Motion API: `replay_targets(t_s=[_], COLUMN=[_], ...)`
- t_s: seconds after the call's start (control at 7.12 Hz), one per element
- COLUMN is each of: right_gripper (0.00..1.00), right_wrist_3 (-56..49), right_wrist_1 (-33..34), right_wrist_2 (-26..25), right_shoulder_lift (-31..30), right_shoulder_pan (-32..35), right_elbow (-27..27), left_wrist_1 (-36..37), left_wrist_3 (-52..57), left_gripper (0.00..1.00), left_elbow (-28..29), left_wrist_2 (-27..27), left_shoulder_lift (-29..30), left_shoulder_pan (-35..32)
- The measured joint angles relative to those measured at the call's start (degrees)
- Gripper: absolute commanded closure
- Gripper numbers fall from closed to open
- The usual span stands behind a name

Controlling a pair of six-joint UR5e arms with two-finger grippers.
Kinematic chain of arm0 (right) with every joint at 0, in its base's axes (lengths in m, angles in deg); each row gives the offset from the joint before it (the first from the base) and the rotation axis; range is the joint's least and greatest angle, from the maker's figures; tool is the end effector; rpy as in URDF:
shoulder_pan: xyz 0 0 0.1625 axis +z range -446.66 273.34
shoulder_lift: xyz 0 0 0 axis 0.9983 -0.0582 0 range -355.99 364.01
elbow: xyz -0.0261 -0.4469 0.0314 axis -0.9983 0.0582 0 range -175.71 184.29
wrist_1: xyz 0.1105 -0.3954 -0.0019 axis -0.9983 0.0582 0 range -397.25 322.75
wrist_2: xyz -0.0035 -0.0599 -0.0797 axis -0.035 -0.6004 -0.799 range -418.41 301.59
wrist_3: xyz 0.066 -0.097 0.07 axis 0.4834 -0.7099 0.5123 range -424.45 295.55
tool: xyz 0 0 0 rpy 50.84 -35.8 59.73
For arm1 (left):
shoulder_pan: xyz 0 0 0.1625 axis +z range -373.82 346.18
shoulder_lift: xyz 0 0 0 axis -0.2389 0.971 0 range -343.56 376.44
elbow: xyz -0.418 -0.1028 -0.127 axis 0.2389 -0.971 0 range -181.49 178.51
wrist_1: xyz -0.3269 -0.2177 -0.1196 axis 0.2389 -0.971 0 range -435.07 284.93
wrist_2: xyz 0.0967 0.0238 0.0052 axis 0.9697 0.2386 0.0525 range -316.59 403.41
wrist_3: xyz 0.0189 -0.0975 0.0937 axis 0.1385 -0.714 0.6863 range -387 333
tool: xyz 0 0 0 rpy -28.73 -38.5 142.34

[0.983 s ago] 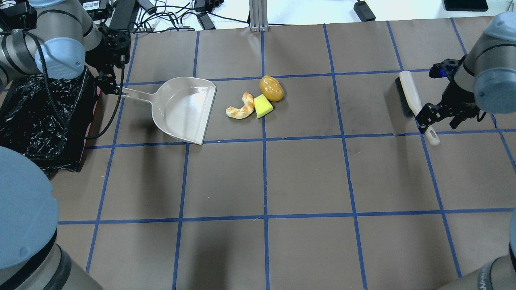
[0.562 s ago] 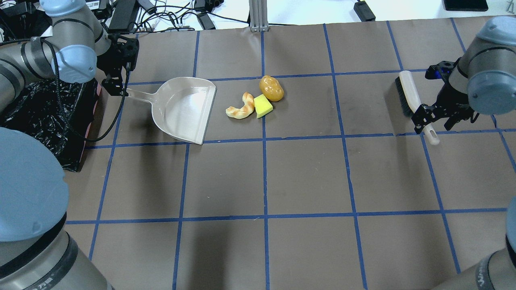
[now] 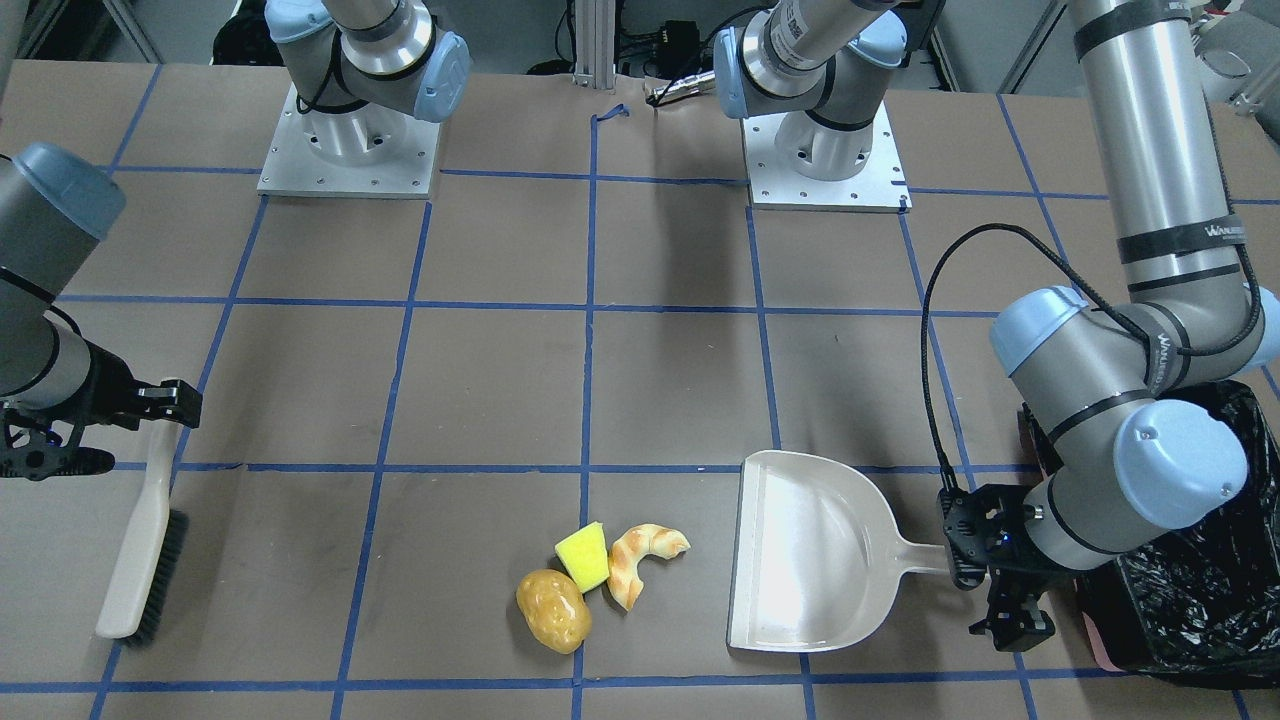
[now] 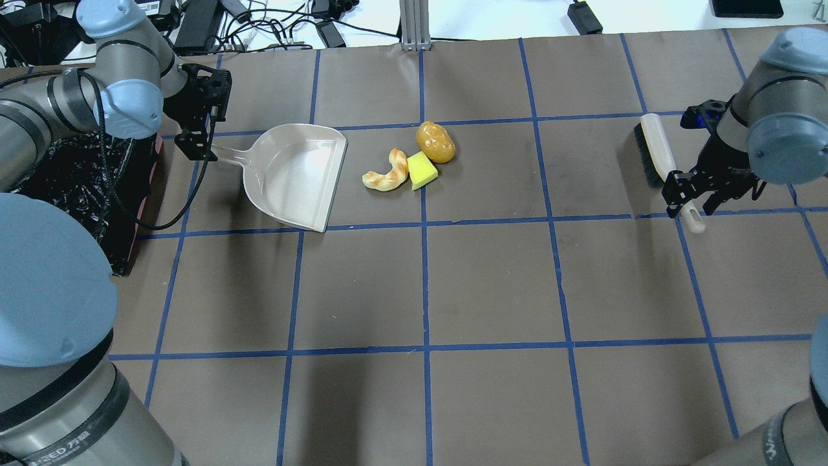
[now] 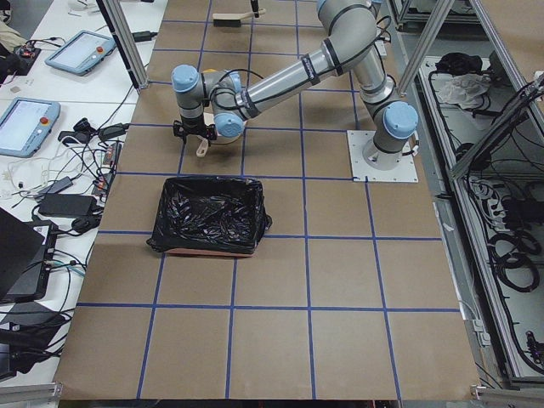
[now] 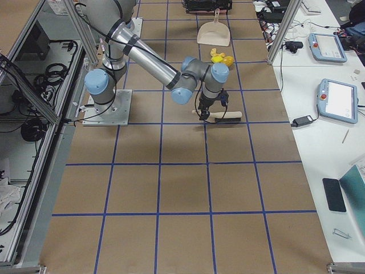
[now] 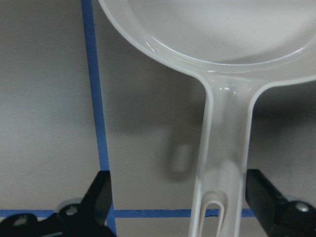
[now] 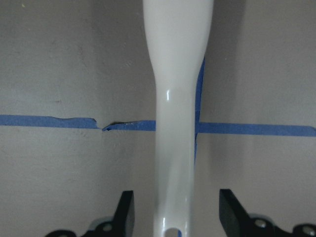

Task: Sweep and dump trash into bin
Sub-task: 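Lift the white brush with the right gripper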

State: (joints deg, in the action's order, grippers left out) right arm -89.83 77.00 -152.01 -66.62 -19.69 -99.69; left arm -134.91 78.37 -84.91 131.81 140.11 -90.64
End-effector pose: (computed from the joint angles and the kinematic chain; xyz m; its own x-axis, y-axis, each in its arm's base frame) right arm -0.1004 -0.5551 0.2220 -0.9989 -0.0450 -0.0118 -0.0464 0.9845 0.1694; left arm 0.0265 -0.7142 0.2282 0.0385 0.9975 -0.0592 0.9991 -0.0393 -0.0126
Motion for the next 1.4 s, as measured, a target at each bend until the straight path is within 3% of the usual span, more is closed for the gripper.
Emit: replay_targets(t_s=[0.28, 0.42, 0.98, 1.4], right_gripper=[0.91, 1.0, 1.0, 1.0], right_wrist_3=[0.2, 0.3, 0.5, 4.6], right_wrist_1=[-0.1, -0.1, -1.0, -2.3], right_wrist_2=[0.0, 0.0, 0.1, 0.2], right_shoulder_lift=[0.0, 0.0, -0.2, -0.2], right_shoulder_pan=[0.0, 0.0, 0.2, 5.5], right_elbow=[0.0, 0.0, 0.8, 4.2], left_wrist_1=[-0.9, -1.6, -3.8, -5.4], left_wrist_3=[-0.1, -0.1, 0.2, 0.4], left_gripper=[0.05, 0.05, 0.05, 0.05], left_elbow=[-0.3, -0.1, -0.4, -0.5], left_wrist_2=[0.3, 0.3, 0.6, 1.2], left_shoulder_lift=[0.0, -0.2, -0.8, -0.9], left_shoulder_pan=[0.0, 0.1, 0.1, 0.2])
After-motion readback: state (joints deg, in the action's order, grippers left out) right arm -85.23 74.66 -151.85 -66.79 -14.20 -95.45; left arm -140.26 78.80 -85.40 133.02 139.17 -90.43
